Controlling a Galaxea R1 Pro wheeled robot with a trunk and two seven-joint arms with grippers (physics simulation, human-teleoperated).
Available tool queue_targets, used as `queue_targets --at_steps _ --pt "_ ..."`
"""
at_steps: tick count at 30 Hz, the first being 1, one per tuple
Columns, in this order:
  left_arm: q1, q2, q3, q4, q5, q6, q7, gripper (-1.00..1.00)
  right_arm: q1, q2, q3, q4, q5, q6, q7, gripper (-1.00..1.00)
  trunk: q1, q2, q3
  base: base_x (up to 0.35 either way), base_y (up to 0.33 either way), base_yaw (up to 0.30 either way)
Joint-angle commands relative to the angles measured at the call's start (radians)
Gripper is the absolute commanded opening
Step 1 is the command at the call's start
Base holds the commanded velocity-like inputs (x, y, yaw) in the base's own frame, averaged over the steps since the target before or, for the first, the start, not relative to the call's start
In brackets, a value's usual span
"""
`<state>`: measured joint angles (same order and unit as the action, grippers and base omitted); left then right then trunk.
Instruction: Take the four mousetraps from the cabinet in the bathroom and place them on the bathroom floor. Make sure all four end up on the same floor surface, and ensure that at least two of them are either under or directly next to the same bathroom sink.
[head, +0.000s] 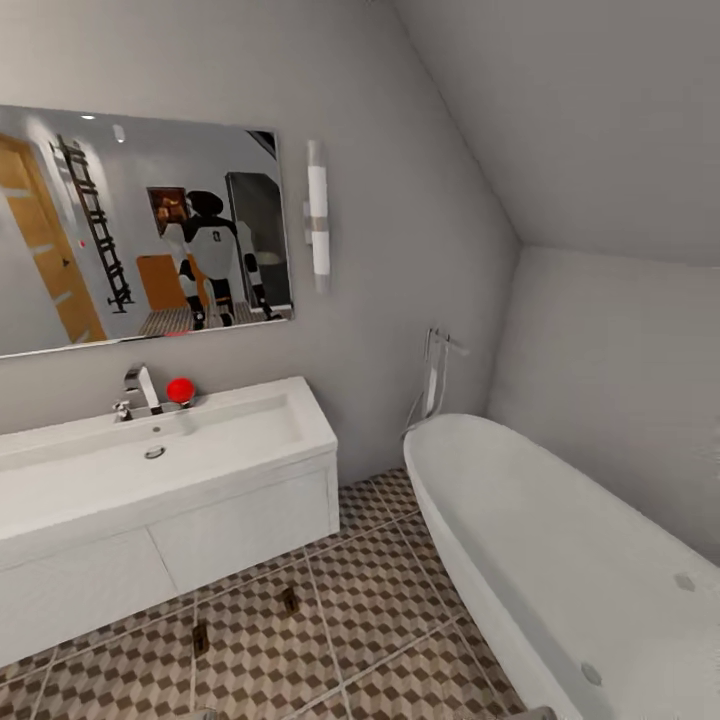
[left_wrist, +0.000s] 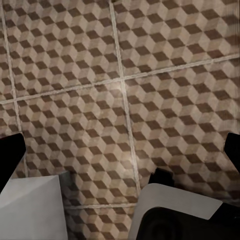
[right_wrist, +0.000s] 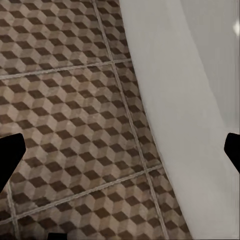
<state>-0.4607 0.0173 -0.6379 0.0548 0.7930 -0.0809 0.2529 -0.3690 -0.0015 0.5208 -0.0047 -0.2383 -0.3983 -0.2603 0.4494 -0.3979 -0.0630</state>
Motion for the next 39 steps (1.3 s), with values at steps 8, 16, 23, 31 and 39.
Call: queue_targets --at_steps 8,16,23,31,39 --pt "-0.001 -0.001 -0.006 0.002 0.006 -0.004 0.0 1.0 -0.001 0.0 0.008 0.0 -0.008 -0.002 -0.002 1.0 0.001 -0.002 0.006 0.0 0.0 -0.257" --pt "0.007 -0.002 -0.006 0.001 0.006 -0.003 0.0 1.0 -0.001 0.0 0.008 0.0 -0.007 -0.002 -0.002 1.0 0.001 -0.002 0.014 0.0 0.0 -0.256" --pt "0.012 -0.003 -0.006 0.001 0.006 -0.003 0.0 1.0 -0.001 0.001 0.008 0.0 -0.007 -0.002 -0.002 1.0 0.001 -0.002 0.021 0.0 0.0 -0.255" --pt "0.013 -0.002 -0.006 0.001 0.005 -0.003 0.0 1.0 0.0 0.001 0.008 0.0 -0.007 -0.002 -0.002 1.0 0.001 -0.002 0.029 0.0 0.0 -0.252" --pt "0.013 -0.002 -0.006 0.002 0.006 -0.003 0.0 1.0 -0.001 0.001 0.008 0.0 -0.007 -0.002 -0.002 1.0 0.001 -0.002 0.037 0.0 0.0 -0.248"
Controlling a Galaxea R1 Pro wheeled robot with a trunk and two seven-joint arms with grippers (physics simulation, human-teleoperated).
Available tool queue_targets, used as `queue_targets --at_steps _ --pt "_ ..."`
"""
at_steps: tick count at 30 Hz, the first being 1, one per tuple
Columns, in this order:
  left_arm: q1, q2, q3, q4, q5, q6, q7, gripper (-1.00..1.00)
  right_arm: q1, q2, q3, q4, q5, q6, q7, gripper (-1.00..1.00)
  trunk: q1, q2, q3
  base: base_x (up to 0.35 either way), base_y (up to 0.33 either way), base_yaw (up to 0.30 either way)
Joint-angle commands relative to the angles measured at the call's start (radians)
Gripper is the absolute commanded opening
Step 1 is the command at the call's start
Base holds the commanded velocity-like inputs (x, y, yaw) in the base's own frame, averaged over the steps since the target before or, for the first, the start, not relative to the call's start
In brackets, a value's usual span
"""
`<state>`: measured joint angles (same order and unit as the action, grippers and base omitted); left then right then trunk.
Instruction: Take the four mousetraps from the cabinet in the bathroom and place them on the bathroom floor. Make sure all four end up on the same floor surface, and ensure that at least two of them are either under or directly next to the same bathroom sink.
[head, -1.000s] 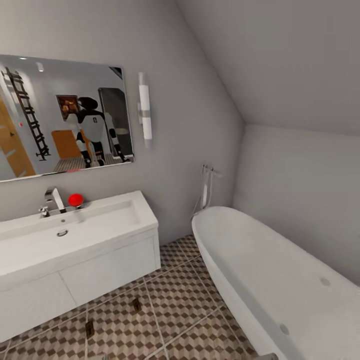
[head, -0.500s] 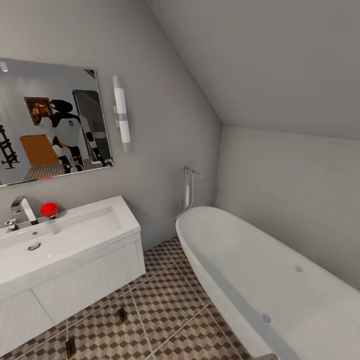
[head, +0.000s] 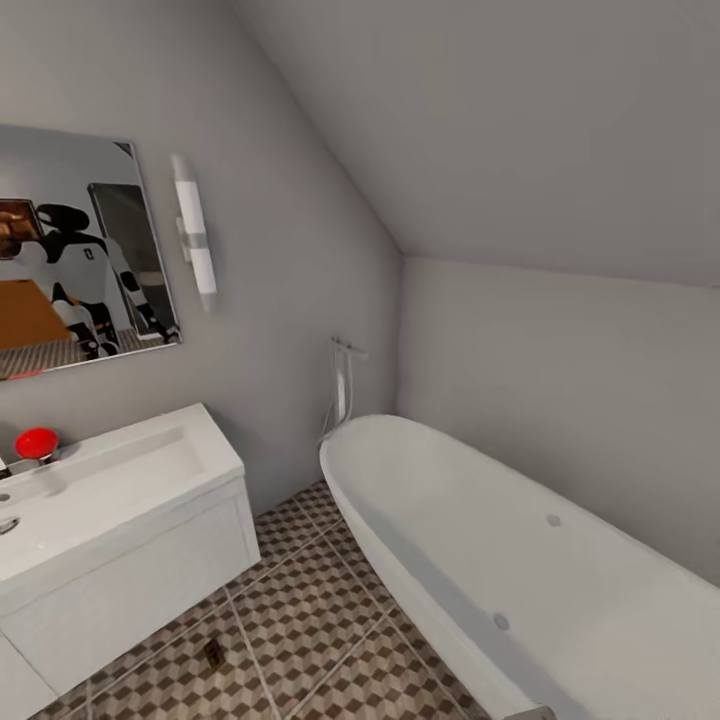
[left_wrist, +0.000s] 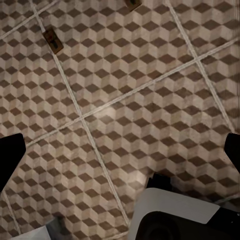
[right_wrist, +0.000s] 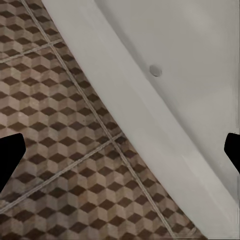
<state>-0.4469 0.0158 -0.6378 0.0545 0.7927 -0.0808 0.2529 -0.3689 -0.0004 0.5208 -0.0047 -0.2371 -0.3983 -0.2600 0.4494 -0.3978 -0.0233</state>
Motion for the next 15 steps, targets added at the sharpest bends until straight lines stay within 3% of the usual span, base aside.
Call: queue_targets --at_steps 1,15 --pt "-0.001 0.0 -0.006 0.002 0.006 -0.004 0.0 1.0 -0.001 0.0 0.008 0.0 -0.008 -0.002 -0.002 1.0 0.001 -0.002 -0.001 0.0 0.0 -0.247" --pt "-0.001 0.001 -0.006 0.001 0.006 -0.004 0.0 1.0 -0.001 0.0 0.008 0.0 -0.009 -0.002 -0.002 1.0 0.001 -0.002 0.012 0.0 0.0 -0.25"
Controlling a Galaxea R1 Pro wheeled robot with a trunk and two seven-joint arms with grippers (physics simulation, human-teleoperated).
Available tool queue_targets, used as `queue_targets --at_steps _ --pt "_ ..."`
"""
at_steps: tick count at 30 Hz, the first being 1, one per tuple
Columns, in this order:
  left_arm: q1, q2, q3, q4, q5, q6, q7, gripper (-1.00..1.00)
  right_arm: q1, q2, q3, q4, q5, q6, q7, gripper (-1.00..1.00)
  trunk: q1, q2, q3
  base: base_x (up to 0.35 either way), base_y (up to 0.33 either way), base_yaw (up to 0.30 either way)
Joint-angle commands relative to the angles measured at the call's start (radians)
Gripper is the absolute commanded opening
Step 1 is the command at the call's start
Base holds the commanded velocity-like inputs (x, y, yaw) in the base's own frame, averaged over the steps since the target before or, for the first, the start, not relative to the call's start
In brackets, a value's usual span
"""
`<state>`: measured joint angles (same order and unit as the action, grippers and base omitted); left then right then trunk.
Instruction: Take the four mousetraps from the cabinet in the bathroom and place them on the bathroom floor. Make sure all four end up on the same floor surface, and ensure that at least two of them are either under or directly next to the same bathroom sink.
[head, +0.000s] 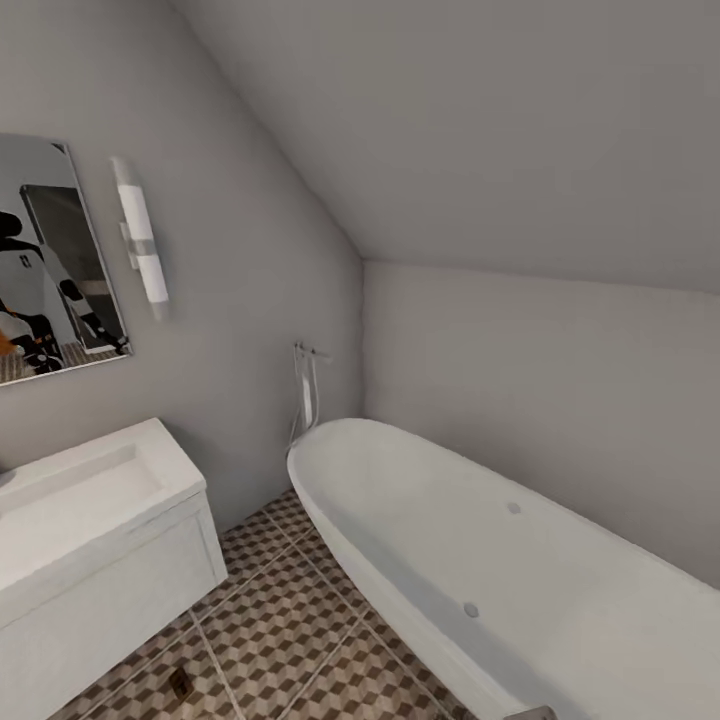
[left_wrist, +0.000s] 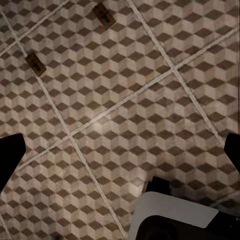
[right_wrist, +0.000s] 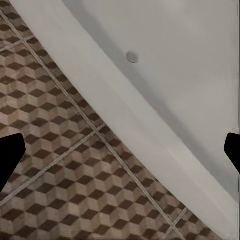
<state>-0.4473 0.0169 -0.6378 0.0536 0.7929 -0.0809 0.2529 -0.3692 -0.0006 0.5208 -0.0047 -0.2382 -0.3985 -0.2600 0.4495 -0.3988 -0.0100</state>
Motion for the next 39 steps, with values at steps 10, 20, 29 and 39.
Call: queue_targets --at_steps 10,20,29,39 --pt "-0.001 0.0 -0.006 0.002 0.006 -0.003 0.0 1.0 0.0 -0.001 0.008 0.001 -0.01 -0.002 -0.001 1.0 0.0 -0.001 -0.005 0.0 0.0 -0.24" --pt "-0.001 0.001 -0.006 0.003 0.006 -0.003 0.0 1.0 0.0 0.0 0.008 0.002 -0.012 -0.002 -0.001 1.0 0.0 -0.001 -0.017 0.0 0.0 -0.187" --pt "-0.001 0.001 -0.006 0.003 0.006 -0.003 0.0 1.0 0.001 0.0 0.008 0.002 -0.012 -0.002 -0.001 1.0 0.0 -0.001 -0.029 0.0 0.0 -0.181" --pt "-0.001 0.001 -0.006 0.003 0.006 -0.003 0.0 1.0 0.001 0.001 0.008 0.002 -0.012 -0.002 -0.001 1.0 0.0 -0.001 -0.042 0.0 0.0 -0.18"
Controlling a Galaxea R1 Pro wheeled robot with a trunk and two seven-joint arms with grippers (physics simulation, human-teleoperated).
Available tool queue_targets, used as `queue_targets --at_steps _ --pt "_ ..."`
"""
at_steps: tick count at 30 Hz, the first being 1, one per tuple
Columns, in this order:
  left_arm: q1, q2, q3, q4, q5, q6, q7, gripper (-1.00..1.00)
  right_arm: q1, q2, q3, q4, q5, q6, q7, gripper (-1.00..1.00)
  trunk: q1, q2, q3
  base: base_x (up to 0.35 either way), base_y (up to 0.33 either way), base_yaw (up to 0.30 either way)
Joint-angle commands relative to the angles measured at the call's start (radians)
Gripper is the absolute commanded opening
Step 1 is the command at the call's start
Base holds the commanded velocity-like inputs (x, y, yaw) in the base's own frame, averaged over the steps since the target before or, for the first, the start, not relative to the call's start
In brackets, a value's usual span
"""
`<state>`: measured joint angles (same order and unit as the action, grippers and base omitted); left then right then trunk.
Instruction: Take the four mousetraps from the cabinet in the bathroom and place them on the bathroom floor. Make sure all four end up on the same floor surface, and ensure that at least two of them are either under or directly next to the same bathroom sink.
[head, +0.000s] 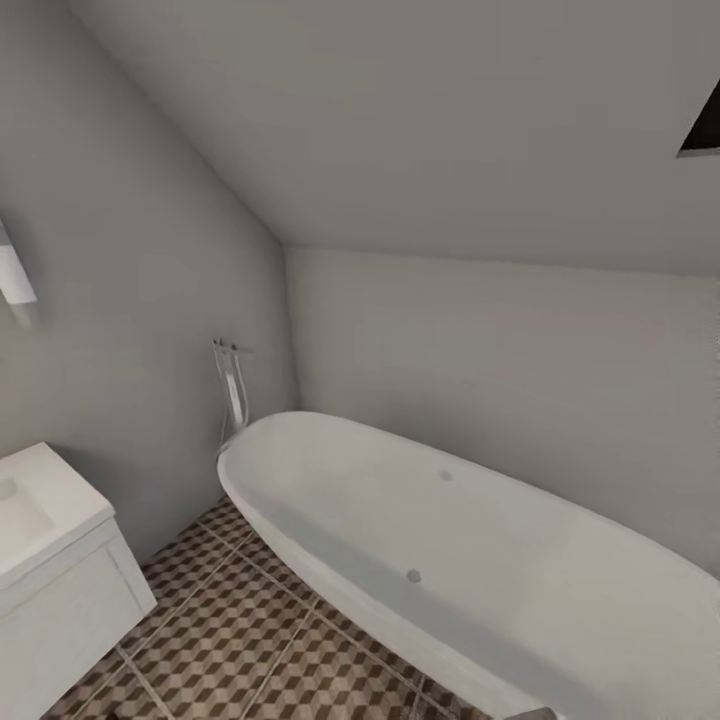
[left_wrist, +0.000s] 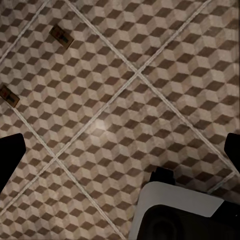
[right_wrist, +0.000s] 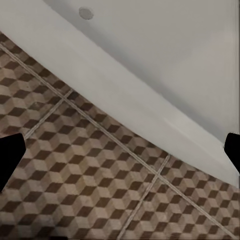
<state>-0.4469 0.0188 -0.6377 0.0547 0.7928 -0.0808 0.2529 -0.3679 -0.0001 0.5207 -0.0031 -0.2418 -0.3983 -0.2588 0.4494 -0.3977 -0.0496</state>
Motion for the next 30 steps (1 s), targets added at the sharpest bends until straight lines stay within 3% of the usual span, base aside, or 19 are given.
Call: queue_targets --at_steps 1,30 --pt "-0.001 0.0 -0.007 0.002 0.006 -0.004 0.0 1.0 -0.001 0.0 0.009 0.0 -0.008 -0.002 -0.002 1.0 0.001 -0.002 -0.004 0.0 0.0 -0.181" --pt "-0.001 0.0 -0.007 0.002 0.006 -0.004 0.0 1.0 0.0 0.0 0.009 0.0 -0.009 -0.003 -0.002 1.0 0.001 -0.002 -0.038 0.0 0.0 -0.206"
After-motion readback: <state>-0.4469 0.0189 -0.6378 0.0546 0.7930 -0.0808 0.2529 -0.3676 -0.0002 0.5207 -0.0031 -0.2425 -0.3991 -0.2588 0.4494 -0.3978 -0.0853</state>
